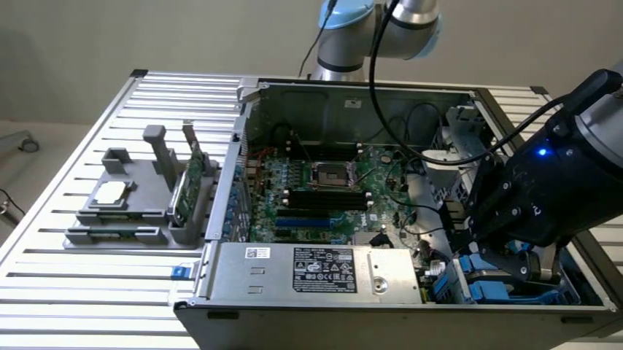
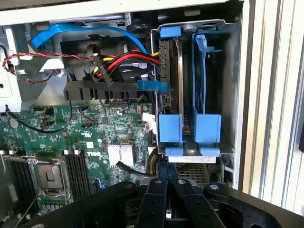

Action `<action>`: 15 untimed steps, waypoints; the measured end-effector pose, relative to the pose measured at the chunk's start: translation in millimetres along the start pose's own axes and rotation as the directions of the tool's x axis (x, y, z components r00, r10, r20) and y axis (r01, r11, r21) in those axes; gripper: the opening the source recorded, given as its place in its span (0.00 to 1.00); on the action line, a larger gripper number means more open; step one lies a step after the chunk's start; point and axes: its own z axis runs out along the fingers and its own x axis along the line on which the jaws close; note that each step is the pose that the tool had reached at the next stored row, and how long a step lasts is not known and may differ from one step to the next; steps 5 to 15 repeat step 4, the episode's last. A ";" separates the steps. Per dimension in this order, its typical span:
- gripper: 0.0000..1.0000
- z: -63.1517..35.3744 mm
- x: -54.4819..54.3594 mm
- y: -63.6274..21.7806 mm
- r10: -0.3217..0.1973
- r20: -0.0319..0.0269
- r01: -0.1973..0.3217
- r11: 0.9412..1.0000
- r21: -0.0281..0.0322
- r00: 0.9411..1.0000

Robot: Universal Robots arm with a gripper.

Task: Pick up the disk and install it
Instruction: 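Insert the second disk wire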

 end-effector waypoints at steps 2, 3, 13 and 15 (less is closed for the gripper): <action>0.11 0.0 0.0 0.0 0.000 0.000 0.000 1.000 0.000 1.000; 0.11 0.0 0.0 0.0 0.000 0.000 0.000 1.000 0.000 1.000; 0.11 0.0 0.0 0.0 0.000 0.000 0.000 1.000 0.000 1.000; 0.11 0.0 0.0 0.0 0.000 0.000 0.000 1.000 0.000 1.000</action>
